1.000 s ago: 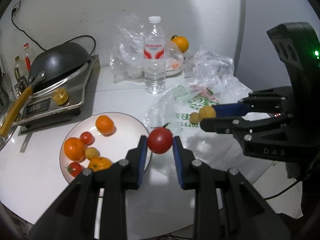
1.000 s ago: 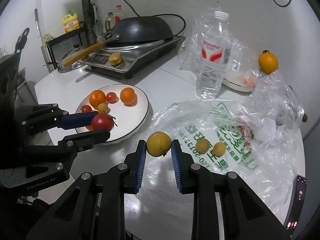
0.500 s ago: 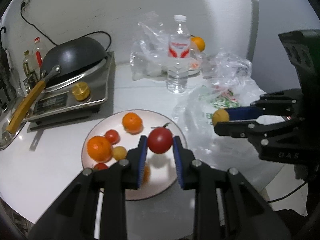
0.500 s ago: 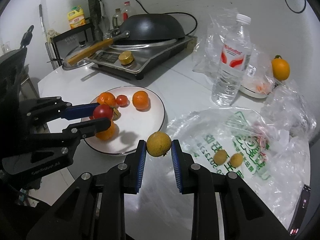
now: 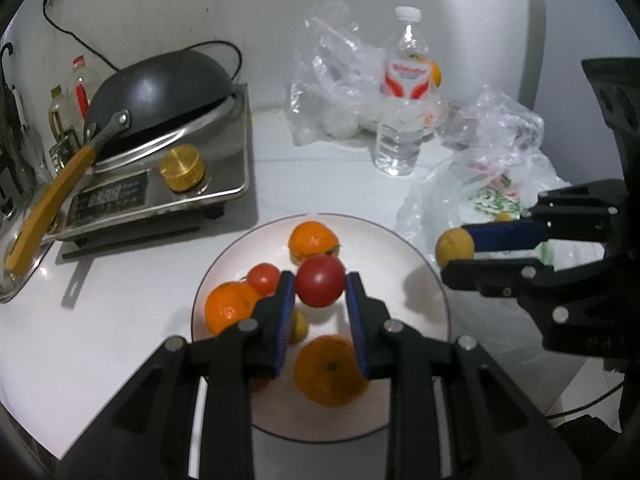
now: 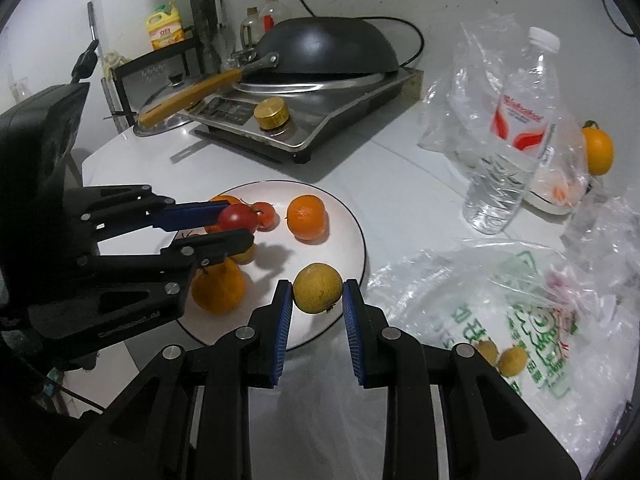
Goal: Organize fruits
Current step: 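Lower the yellow fruit onto the plate and open the right tool while the left tool releases the tomato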
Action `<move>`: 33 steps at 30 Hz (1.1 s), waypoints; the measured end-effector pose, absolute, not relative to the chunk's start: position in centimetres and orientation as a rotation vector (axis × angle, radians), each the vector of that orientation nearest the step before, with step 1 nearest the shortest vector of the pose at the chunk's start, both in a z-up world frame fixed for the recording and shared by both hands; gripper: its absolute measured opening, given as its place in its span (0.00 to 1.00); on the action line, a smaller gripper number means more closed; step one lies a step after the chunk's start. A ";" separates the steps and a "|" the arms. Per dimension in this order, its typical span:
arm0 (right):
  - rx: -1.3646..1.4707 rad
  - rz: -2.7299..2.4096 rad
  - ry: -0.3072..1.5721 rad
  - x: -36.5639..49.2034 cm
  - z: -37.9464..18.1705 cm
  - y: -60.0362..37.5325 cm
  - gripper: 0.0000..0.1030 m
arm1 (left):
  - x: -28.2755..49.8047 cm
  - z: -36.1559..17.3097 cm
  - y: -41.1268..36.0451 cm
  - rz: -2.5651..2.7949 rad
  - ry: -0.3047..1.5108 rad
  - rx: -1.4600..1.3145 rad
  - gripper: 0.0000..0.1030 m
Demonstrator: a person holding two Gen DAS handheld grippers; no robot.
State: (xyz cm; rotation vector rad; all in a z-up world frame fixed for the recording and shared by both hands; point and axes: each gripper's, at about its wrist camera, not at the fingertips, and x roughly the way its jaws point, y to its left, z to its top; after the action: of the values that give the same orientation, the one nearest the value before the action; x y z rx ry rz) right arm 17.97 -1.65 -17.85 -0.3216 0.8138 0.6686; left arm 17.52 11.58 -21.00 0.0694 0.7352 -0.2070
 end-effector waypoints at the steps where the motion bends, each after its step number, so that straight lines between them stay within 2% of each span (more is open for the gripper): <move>1: -0.318 0.673 0.819 18.3 -18.1 -1.5 0.27 | 17.7 -21.1 11.7 -0.207 0.738 0.070 0.26; 17: -0.329 0.726 0.875 22.0 -21.0 0.9 0.27 | 20.9 -23.6 12.0 -0.200 0.840 0.060 0.27; 33: -0.333 0.710 0.906 22.8 -22.1 1.5 0.27 | 20.3 -22.9 12.8 -0.174 0.818 0.039 0.30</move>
State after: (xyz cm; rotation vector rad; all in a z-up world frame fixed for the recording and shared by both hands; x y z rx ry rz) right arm 22.81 1.52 -22.09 -0.3327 0.9058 0.7104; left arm 20.35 12.82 -22.94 0.0385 0.8177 -0.1743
